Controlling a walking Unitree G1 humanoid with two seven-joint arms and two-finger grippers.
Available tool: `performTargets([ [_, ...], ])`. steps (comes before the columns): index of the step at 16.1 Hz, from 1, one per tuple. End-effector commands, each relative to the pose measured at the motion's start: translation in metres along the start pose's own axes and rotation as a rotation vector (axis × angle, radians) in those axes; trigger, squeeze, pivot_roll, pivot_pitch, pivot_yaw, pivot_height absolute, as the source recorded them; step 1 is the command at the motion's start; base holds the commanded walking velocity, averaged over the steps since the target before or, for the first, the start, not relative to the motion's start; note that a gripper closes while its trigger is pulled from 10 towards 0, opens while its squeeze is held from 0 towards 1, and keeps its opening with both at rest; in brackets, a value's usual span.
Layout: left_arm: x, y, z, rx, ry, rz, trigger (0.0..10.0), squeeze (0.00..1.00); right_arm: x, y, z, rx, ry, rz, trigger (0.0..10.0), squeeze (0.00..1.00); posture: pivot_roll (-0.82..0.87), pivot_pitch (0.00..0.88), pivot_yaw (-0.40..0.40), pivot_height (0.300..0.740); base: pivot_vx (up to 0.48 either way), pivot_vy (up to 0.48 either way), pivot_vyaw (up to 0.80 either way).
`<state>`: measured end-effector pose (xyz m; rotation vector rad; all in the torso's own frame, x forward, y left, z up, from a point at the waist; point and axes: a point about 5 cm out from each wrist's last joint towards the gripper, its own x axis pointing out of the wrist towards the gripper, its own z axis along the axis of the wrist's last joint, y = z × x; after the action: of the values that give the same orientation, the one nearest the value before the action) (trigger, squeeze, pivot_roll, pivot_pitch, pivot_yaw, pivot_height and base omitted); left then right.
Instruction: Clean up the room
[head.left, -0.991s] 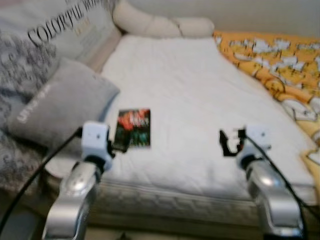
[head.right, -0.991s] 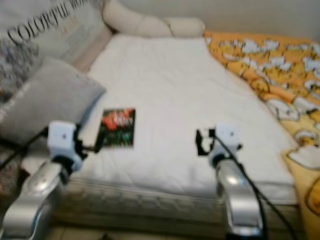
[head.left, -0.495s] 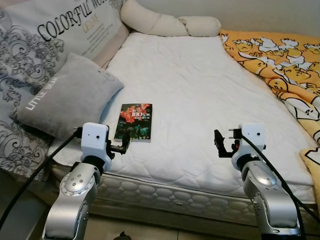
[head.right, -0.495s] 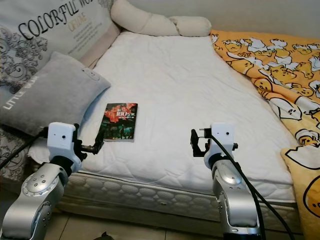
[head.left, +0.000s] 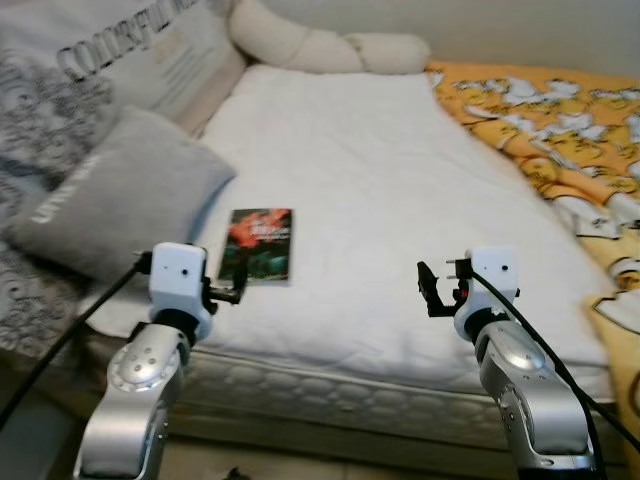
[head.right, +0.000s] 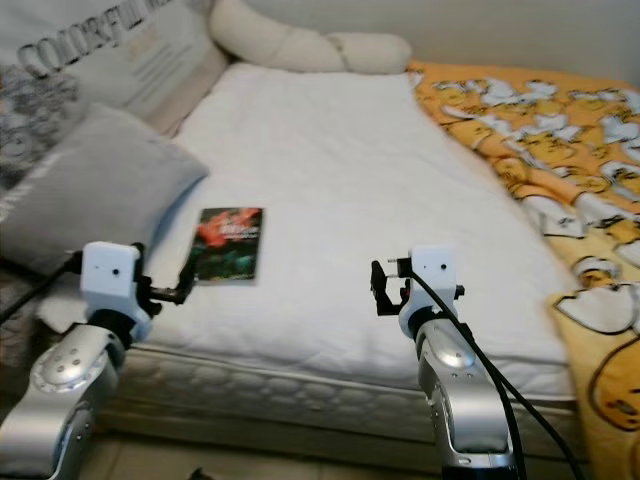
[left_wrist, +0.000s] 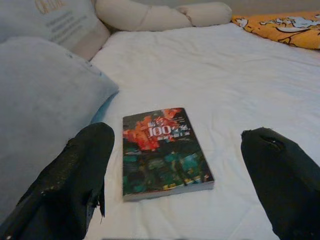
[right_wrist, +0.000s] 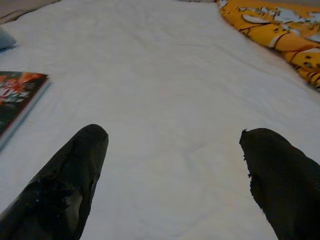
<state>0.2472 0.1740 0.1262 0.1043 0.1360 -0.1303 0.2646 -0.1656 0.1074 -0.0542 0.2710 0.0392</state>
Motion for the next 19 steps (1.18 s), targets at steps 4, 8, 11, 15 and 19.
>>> performTargets([
  [4,0.003,-0.0036,0.0002,0.007,0.0,-0.016,10.0,0.8,0.0011,-0.0045,0.0047,-0.016,-0.009,-0.019,10.0,0.0,0.0,0.0,-0.022,0.74,0.0,-0.45,0.0],
  [8,0.005,-0.0034,0.001,0.008,-0.005,-0.012,10.0,0.81,0.001,-0.0039,0.0062,-0.012,-0.015,-0.02,10.0,0.0,0.0,0.0,-0.019,0.74,0.0,-0.445,0.0],
  [11,0.0054,-0.0043,0.0005,0.003,-0.005,-0.006,10.0,0.8,0.0017,-0.005,0.0079,-0.005,-0.02,-0.022,10.0,0.0,0.0,0.0,-0.023,0.74,0.0,-0.422,0.0],
  [15,0.0052,-0.0051,-0.0008,0.028,-0.007,-0.004,10.0,0.76,0.0027,-0.004,0.0085,-0.012,-0.017,-0.019,10.0,0.0,0.0,0.0,-0.022,0.74,0.0,-0.228,0.0],
  [19,0.0056,-0.0026,0.0008,0.027,-0.016,0.0,10.0,0.78,0.0025,0.0011,0.0097,-0.017,-0.02,0.021,10.0,0.0,0.0,0.0,-0.022,0.74,0.0,0.0,0.0],
])
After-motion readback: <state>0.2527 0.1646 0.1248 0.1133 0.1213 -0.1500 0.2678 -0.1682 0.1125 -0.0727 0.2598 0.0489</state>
